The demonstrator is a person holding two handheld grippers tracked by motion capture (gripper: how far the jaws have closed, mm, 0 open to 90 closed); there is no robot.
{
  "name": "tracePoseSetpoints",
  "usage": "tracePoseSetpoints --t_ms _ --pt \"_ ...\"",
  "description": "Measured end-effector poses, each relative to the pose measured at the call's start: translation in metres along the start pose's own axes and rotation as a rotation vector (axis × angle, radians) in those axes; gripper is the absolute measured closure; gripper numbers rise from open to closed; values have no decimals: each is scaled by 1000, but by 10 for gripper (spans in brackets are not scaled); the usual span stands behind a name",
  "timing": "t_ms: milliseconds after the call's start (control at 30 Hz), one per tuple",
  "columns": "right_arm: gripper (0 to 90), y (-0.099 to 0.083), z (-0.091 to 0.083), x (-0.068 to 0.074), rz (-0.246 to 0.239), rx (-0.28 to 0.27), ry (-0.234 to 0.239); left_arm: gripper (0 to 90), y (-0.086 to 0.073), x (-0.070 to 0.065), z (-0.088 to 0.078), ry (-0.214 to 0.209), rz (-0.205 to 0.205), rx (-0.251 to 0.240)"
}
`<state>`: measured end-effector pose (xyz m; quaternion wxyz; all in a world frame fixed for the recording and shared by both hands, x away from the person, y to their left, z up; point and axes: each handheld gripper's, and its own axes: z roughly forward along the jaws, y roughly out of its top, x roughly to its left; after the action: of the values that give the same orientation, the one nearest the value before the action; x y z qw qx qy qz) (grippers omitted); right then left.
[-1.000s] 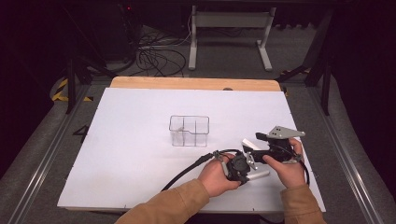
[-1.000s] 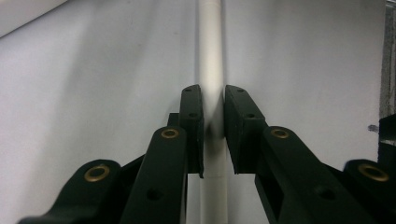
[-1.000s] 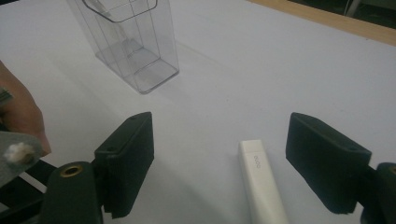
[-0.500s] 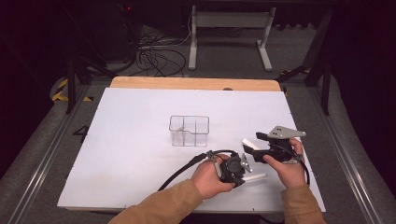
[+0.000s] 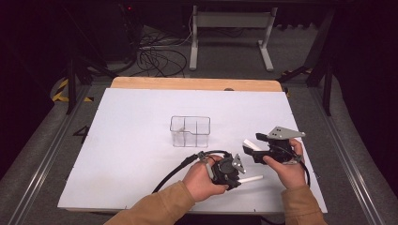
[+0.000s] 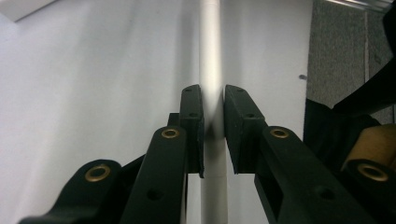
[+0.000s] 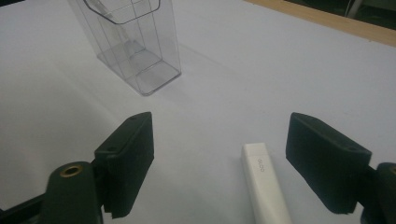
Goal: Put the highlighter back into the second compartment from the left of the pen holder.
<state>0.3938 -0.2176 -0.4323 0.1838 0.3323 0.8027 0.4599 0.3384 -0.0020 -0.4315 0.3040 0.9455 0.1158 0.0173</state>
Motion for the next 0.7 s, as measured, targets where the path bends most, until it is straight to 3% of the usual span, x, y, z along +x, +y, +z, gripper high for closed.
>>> tracePoseSetpoints --t_ms 700 --pt "241 -1 5 0 -8 19 -1 781 -27 7 -63 25 -27 -181"
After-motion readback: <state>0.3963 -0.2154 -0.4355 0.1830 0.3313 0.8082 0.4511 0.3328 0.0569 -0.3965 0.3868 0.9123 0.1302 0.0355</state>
